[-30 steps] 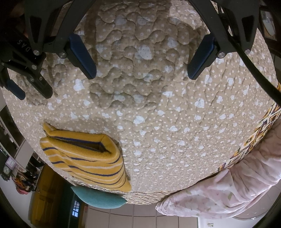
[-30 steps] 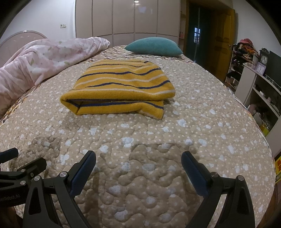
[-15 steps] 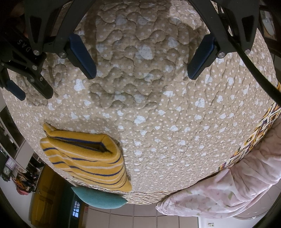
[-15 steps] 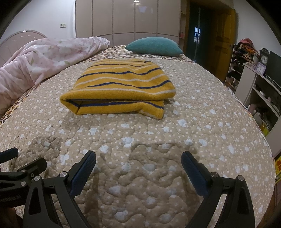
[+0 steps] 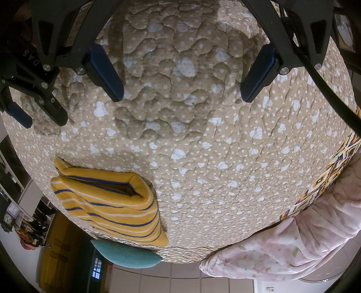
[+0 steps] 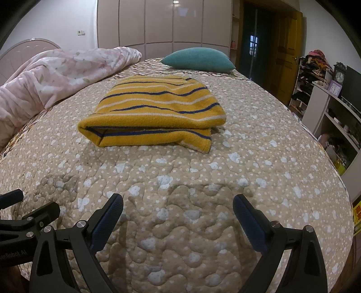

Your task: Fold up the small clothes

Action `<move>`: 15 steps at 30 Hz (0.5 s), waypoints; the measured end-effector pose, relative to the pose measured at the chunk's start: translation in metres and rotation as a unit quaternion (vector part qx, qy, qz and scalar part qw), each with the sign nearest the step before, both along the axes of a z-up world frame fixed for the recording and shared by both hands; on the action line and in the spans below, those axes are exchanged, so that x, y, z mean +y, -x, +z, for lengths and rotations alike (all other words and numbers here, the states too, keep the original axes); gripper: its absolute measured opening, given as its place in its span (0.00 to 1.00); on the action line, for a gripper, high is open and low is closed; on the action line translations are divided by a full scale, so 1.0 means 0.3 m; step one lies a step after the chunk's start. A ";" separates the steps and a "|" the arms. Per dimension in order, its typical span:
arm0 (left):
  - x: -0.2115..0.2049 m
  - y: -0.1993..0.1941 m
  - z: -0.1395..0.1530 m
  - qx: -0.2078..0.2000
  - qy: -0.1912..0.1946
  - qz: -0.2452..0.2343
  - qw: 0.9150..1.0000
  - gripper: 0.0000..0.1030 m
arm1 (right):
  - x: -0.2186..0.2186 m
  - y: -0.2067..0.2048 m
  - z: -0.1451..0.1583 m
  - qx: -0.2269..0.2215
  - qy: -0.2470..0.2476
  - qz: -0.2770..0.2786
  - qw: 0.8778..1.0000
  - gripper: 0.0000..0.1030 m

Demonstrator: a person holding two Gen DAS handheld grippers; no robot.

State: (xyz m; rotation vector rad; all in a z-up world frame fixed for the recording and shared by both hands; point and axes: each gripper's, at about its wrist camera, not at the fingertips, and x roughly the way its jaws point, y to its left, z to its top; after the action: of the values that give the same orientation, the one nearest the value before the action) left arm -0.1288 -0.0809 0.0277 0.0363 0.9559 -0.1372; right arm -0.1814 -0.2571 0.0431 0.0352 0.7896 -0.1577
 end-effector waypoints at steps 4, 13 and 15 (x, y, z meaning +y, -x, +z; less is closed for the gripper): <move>0.002 0.001 -0.002 0.001 0.000 0.000 1.000 1.00 | -0.001 0.000 -0.001 0.001 0.000 0.000 1.000 0.97; 0.001 0.001 -0.004 0.001 0.000 0.000 1.000 1.00 | -0.001 -0.001 0.000 0.000 0.000 0.000 1.000 0.97; 0.001 0.002 -0.004 0.001 0.000 0.000 1.000 1.00 | -0.001 0.000 -0.001 0.000 0.000 0.001 1.000 0.97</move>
State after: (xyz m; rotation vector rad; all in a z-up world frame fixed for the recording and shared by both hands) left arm -0.1294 -0.0806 0.0266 0.0357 0.9582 -0.1367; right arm -0.1815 -0.2574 0.0429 0.0353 0.7906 -0.1563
